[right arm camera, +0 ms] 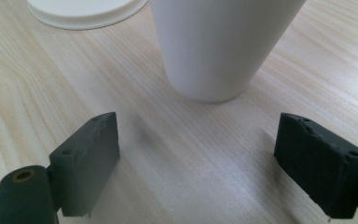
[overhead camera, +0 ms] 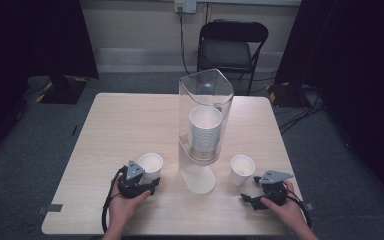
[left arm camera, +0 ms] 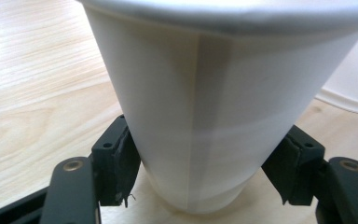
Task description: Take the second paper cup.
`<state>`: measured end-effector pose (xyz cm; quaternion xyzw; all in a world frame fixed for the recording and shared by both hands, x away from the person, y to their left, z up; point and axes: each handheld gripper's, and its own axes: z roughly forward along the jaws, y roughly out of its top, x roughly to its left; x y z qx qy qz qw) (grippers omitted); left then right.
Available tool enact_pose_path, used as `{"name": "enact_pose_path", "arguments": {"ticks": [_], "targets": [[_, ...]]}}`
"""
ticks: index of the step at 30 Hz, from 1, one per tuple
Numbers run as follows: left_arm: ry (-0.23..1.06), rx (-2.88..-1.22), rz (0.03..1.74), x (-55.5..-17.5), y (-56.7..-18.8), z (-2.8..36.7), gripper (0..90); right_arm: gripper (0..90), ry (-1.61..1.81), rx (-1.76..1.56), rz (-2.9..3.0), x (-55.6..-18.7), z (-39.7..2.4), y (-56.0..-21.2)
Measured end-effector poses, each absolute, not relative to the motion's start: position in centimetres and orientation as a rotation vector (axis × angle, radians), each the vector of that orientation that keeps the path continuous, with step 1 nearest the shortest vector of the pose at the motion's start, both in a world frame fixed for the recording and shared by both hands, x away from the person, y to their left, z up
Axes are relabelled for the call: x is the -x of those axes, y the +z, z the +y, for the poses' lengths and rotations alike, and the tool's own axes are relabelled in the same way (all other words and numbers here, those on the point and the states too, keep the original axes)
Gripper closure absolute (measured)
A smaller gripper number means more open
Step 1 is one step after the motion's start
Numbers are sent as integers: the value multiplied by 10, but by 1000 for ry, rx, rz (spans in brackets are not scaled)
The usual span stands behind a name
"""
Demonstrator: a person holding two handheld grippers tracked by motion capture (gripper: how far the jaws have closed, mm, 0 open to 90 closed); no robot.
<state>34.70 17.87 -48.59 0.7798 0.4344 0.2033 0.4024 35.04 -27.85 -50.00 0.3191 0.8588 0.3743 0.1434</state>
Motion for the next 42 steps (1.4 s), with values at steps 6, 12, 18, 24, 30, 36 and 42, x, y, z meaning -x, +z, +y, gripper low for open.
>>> {"name": "enact_pose_path", "arguments": {"ticks": [6, 12, 18, 24, 30, 36, 42], "targets": [[534, -1954, 1120, -356, -486, 184, 331, 136, 1079, -920, 2476, -350, -279, -500], [539, -1922, 1141, -364, -486, 185, 330, 136, 1079, -920, 2477, -350, -279, -500], [535, -1907, 1146, -369, -489, 183, 328, 136, 1079, -920, 2477, -350, -279, -500], [539, -1918, 1145, -373, -492, 179, 326, 136, 1079, -920, 2476, -350, -279, -500], [534, -1943, 1134, -375, -495, 180, 323, 135, 1079, -920, 2477, -350, -279, -500], [520, -1947, 1130, -375, -496, 178, 318, 136, 1079, -920, 2476, -350, -279, -500], [527, -1976, 1118, -374, -497, 178, 308, 135, 1079, -920, 2476, -351, -278, -500]]}}
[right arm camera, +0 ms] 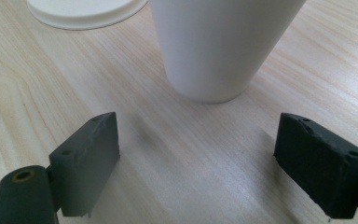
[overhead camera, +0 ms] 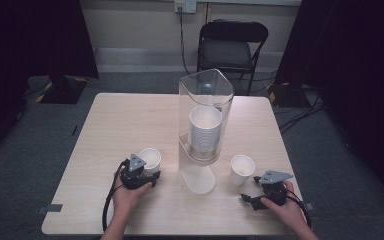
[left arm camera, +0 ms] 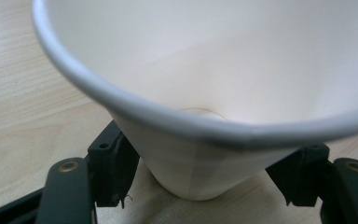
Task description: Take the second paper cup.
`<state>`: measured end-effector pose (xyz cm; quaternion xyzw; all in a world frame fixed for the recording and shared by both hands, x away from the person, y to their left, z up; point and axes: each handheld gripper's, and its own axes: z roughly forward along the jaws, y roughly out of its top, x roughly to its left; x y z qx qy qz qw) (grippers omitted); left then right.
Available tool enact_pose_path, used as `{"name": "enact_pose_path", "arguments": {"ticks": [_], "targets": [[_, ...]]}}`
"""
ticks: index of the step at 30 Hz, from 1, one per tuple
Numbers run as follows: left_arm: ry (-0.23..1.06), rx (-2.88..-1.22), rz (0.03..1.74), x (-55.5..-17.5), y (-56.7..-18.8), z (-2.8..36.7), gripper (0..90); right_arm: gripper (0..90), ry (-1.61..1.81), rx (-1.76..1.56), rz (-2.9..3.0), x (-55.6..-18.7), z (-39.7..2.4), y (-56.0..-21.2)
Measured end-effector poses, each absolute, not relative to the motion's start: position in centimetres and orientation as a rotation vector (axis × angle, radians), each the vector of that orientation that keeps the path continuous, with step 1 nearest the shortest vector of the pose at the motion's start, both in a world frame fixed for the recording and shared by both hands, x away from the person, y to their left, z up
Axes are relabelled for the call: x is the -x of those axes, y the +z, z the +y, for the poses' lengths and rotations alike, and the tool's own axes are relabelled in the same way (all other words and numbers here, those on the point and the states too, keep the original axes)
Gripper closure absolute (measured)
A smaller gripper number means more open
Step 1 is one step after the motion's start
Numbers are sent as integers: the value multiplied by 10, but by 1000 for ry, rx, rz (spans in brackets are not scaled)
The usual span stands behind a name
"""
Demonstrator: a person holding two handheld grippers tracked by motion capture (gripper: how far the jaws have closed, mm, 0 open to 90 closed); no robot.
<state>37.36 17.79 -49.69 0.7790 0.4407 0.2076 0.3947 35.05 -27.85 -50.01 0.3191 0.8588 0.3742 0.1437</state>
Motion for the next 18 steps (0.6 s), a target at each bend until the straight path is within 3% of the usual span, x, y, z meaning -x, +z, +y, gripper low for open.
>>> {"name": "enact_pose_path", "arguments": {"ticks": [7, 18], "targets": [[501, -2002, 1171, -371, -497, 180, 227, 135, 1078, -920, 2476, -350, -279, -500], [499, -2010, 1175, -361, -488, 193, 201, 135, 1079, -921, 2476, -350, -279, -500]]}}
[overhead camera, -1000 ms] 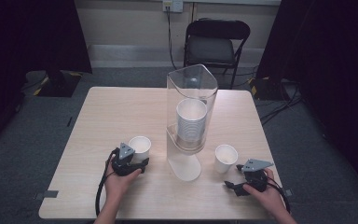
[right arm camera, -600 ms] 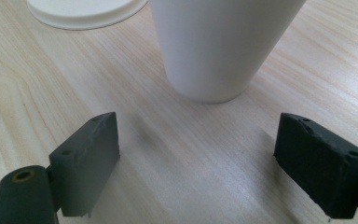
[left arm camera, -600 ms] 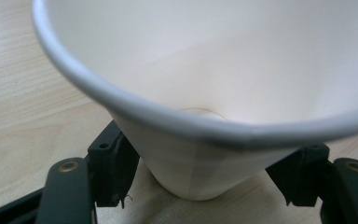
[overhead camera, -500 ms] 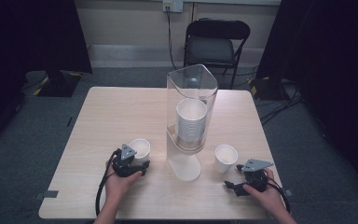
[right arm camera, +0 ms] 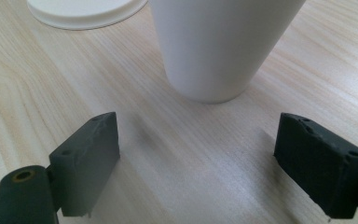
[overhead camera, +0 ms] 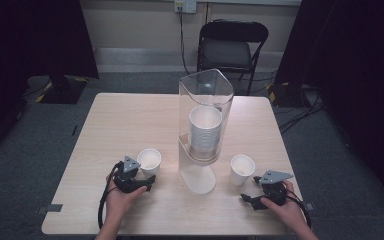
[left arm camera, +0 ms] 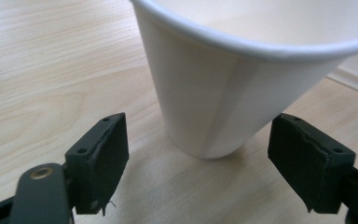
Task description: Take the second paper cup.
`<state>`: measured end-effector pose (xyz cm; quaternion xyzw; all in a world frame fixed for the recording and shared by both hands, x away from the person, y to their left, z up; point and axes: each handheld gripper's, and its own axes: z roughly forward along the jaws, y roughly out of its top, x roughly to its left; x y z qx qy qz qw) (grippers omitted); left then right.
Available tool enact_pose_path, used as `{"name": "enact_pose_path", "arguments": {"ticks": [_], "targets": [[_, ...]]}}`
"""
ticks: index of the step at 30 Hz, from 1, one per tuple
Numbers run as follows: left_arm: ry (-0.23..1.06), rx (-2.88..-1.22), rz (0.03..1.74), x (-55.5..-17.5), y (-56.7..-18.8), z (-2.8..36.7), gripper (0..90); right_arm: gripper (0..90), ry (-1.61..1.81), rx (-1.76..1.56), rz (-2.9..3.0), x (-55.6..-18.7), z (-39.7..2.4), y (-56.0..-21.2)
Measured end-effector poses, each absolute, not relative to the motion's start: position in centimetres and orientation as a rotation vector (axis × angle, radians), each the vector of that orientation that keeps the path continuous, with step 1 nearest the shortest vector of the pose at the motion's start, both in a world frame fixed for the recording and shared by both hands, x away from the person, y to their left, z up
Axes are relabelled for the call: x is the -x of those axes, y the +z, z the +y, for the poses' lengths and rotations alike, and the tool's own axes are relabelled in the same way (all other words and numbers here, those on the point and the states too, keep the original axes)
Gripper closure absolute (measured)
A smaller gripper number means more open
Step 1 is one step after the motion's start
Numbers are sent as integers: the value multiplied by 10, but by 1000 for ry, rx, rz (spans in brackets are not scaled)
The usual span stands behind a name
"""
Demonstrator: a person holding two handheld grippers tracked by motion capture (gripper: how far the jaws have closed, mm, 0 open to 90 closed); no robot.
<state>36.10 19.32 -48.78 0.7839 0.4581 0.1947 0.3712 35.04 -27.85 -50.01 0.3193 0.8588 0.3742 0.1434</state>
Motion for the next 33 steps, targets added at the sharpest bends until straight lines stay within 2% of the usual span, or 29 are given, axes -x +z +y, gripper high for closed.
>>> {"name": "enact_pose_path", "arguments": {"ticks": [33], "targets": [[427, -1950, 1152, -322, -489, 249, 160, 135, 1078, -918, 2477, -350, -279, -500]]}}
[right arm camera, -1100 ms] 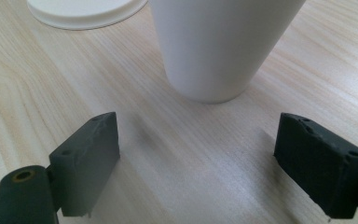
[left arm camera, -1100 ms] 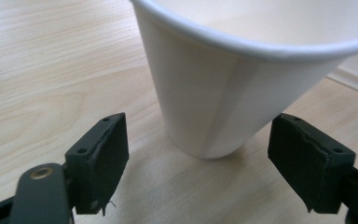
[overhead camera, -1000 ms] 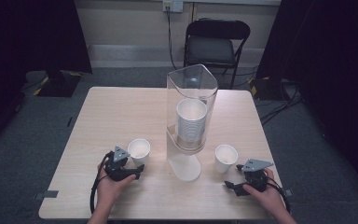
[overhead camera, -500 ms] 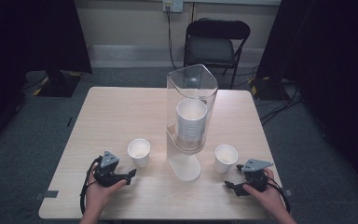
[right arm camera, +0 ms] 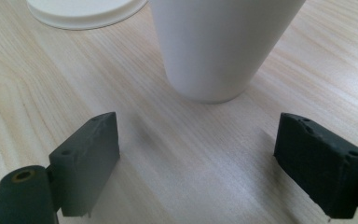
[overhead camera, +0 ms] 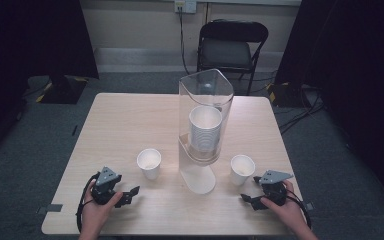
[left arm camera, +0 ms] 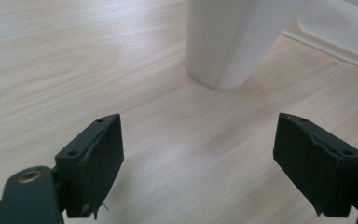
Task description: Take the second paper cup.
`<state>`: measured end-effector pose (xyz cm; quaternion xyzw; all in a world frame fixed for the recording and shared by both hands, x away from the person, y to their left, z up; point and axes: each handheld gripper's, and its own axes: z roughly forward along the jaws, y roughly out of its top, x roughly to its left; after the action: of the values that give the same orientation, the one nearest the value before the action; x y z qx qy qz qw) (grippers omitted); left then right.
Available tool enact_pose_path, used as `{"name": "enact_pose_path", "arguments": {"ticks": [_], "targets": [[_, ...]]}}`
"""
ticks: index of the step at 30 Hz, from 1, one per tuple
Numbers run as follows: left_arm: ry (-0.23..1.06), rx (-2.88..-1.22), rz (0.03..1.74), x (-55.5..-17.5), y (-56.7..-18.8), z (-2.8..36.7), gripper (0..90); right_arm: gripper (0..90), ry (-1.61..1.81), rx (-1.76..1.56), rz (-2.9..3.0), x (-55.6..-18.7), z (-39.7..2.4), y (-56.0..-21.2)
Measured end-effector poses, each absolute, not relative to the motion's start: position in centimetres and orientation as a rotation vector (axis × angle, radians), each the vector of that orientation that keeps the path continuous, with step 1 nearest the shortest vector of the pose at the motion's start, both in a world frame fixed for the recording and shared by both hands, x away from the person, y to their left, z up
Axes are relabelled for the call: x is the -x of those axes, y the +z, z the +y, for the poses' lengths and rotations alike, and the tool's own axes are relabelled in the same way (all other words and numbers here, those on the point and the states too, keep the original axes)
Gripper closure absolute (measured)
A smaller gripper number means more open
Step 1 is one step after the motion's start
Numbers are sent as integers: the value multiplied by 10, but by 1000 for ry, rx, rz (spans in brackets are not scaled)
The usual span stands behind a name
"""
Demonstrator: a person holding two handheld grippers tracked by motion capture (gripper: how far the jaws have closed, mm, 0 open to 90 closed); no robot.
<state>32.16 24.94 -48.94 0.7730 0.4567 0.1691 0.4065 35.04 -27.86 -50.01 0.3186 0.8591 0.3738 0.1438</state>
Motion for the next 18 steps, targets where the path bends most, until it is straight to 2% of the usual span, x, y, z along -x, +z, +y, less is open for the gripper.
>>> {"name": "enact_pose_path", "arguments": {"ticks": [18], "targets": [[458, -2057, 1116, -305, -501, 267, 158, 135, 1078, -923, 2475, -350, -278, -500]]}}
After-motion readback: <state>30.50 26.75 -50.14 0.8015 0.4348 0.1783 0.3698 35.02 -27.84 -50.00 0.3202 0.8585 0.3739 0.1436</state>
